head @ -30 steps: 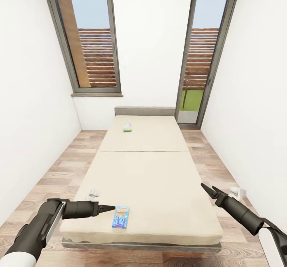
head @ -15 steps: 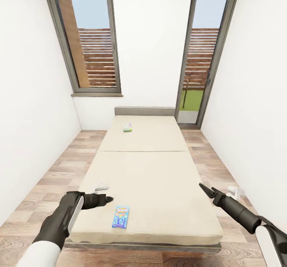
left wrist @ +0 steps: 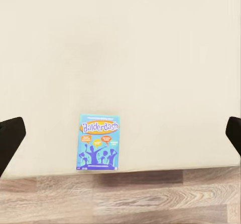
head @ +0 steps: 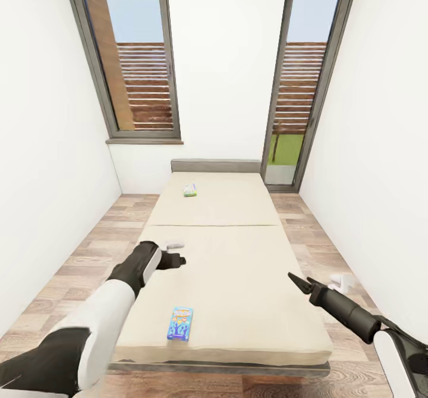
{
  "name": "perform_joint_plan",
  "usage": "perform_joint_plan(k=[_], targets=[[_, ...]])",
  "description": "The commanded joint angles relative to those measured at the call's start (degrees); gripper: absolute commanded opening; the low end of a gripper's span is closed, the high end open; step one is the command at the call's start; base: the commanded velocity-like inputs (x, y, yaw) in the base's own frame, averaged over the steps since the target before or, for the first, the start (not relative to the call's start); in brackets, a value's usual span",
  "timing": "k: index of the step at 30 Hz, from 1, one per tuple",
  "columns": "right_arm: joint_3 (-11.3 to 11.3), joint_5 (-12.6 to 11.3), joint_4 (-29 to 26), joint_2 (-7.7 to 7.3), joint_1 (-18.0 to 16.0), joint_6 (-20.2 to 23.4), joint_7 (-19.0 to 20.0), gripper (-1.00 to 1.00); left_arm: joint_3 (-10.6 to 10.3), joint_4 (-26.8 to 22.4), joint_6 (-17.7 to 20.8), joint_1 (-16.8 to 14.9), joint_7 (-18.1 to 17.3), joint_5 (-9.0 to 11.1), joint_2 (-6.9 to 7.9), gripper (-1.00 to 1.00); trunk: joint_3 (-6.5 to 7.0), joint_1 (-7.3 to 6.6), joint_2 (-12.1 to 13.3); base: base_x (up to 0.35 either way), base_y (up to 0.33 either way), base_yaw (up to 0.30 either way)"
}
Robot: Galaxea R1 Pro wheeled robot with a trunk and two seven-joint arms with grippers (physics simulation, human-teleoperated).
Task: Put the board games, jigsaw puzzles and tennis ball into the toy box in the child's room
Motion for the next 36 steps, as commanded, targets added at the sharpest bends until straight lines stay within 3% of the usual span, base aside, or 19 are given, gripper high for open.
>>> perform_joint_plan(k=[1, 4, 12, 27, 36], targets=[[0.33, -0.3, -0.08, -0.02, -0.09, 0.86, 0.1, 1.0, 0.38, 1.95, -1.11, -1.24, 0.6, -0.02, -0.27, 1.0, -0.13, 0.04, -0.13, 0.0, 0.0, 0.0], [1.39, -0.31, -0.19, -0.03, -0.16, 3.25, 0.29, 1.0, 0.42, 7.61, -5.56, -4.3, 4.59, 0.12, -0.8, 1.0, -0.13, 0.04, -0.13, 0.0, 0.0, 0.0], [1.98, -0.32, -0.24, -0.07, 0.01, 6.67, 1.98, 1.0, 0.47, 11.46, -9.68, -6.09, 10.08, 0.36, -1.36, 1.0, -0.13, 0.04, -0.13, 0.0, 0.0, 0.0], [1.58, -0.34, -0.18, -0.19, 0.15, 7.14, 3.86, 1.0, 0.21, 12.17, -11.73, -6.45, 10.93, 0.22, -1.47, 1.0, -0.13, 0.04, -0.13, 0.0, 0.0, 0.0], [1.31, -0.4, -0.18, -0.36, 0.15, 7.12, 4.08, 1.0, 0.0, 12.18, -11.88, -6.46, 9.04, 0.09, -1.47, 1.0, -0.13, 0.04, -0.13, 0.129, 0.039, 0.0]])
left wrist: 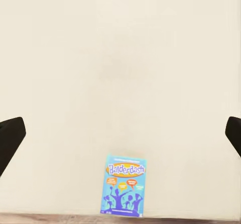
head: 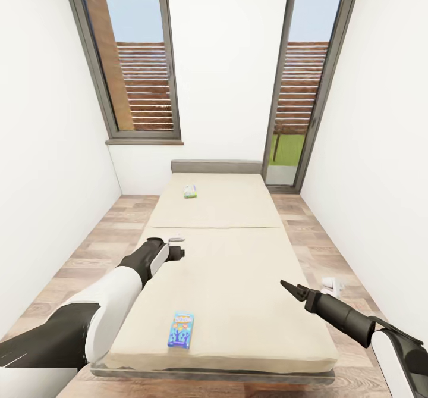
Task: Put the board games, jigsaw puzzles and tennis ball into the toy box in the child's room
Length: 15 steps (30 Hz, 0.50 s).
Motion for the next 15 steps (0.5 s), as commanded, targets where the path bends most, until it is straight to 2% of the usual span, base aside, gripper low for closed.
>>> perform_joint_plan(k=[1, 9, 15], targets=[[-0.11, -0.18, -0.02, 0.03, -0.06, 0.38, 0.11, 1.0, 0.33, -0.09, 0.29, -0.04, 0.09, 0.06, -0.04, 1.0, -0.12, 0.05, -0.12, 0.143, 0.033, 0.0], [-0.23, -0.19, -0.02, 0.19, -0.06, 0.38, 0.1, 1.0, 0.17, -0.09, 0.31, -0.04, -0.4, 0.03, 0.08, 1.0, -0.12, 0.05, -0.12, 0.083, 0.014, 0.0], [-0.25, -0.19, -0.02, 0.28, -0.06, 0.38, -0.01, 1.0, 0.12, -0.09, 0.26, -0.04, -0.49, 0.03, 0.0, 1.0, -0.12, 0.05, -0.12, 0.211, 0.019, 0.0]])
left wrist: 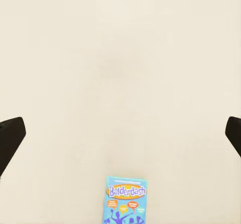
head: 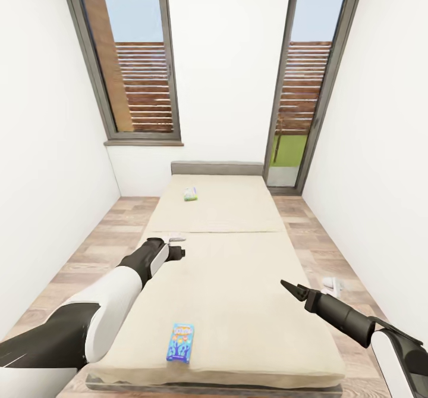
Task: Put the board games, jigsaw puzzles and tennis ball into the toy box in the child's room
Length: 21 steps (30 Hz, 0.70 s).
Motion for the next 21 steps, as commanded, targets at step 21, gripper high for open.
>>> perform_joint_plan(k=[21], targets=[[-0.07, -0.24, 0.15, -0.33, -0.22, 0.74, -0.52, 1.0, 0.29, 1.27, 0.26, 0.0, 0.06, 0.09, -0.17, 1.0, -1.42, 0.05, -0.12, 0.037, 0.002, 0.0]])
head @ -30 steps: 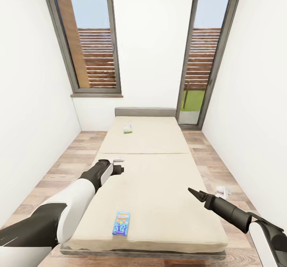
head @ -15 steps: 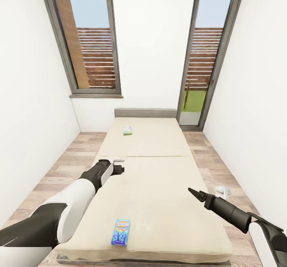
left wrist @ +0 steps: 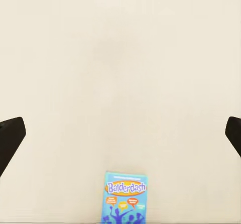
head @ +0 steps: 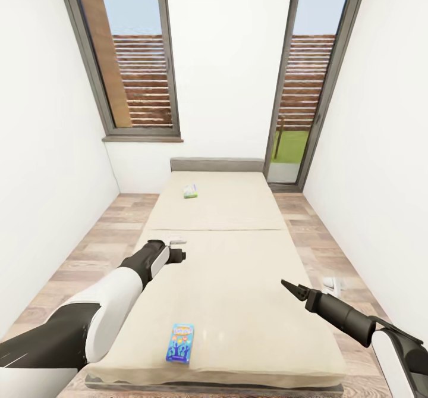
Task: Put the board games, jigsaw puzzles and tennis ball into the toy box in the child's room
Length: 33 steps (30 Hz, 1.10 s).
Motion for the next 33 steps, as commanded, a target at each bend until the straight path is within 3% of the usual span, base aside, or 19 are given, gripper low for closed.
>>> perform_joint_plan(k=[1, 10, 16, 19, 20, 23, 24, 29, 33], targets=[[-0.07, -0.2, 0.03, -0.05, -0.08, 0.49, 0.1, 1.0, 0.3, 0.2, 0.29, -0.03, 0.14, 0.06, -0.04, 1.0, -0.22, 0.03, -0.13, 0.001, 0.0, 0.0], [-0.07, -0.6, 0.3, -0.34, -0.46, 1.67, 0.21, 1.0, 0.27, 3.42, 0.22, 0.01, -0.33, 0.08, -0.3, 1.0, -1.06, 0.03, -0.13, 0.0, 0.0, 0.0], [-0.74, -2.13, -0.05, -0.65, -0.72, 5.68, 1.82, 1.0, 0.26, 4.41, -1.28, 0.12, -0.4, 0.12, -0.6, 1.0, -1.63, 0.03, -0.13, 0.0, 0.0, 0.0], [-2.0, -4.47, -0.12, -0.91, -0.79, 8.01, 5.11, 1.0, 0.25, 4.55, -2.1, 0.15, -0.41, 0.11, -0.71, 1.0, -1.91, 0.03, -0.13, 0.0, 0.0, 0.0], [-3.09, -6.31, -0.15, -1.27, -0.78, 9.38, 8.48, 1.0, 0.25, 4.61, -2.41, 0.17, -0.45, 0.09, -0.75, 1.0, -2.01, 0.03, -0.13, 0.0, 0.0, 0.0], [-4.87, -8.37, -0.17, -2.02, -0.7, 10.87, 14.44, 1.0, 0.25, 4.65, -2.72, 0.21, -0.48, 0.07, -0.82, 1.0, -2.29, 0.03, -0.13, 0.0, 0.0, 0.0], [-5.89, -9.16, -0.18, -2.57, -0.63, 11.46, 18.21, 1.0, 0.25, 4.67, -2.87, 0.24, -0.49, 0.06, -0.95, 1.0, -2.38, 0.03, -0.13, 0.0, 0.0, 0.0], [-7.46, -10.07, 0.02, -3.98, -0.44, 12.06, 24.66, 1.0, 0.25, 4.69, -3.07, 0.27, -0.49, 0.03, -1.45, 1.0, -2.85, 0.03, -0.13, 0.0, 0.0, 0.0], [-7.84, -10.2, 0.31, -4.41, -0.37, 12.02, 26.13, 1.0, 0.25, 4.7, -3.17, 0.32, -0.47, 0.0, -1.86, 1.0, -3.23, 0.03, -0.13, 0.0, 0.0, 0.0]])
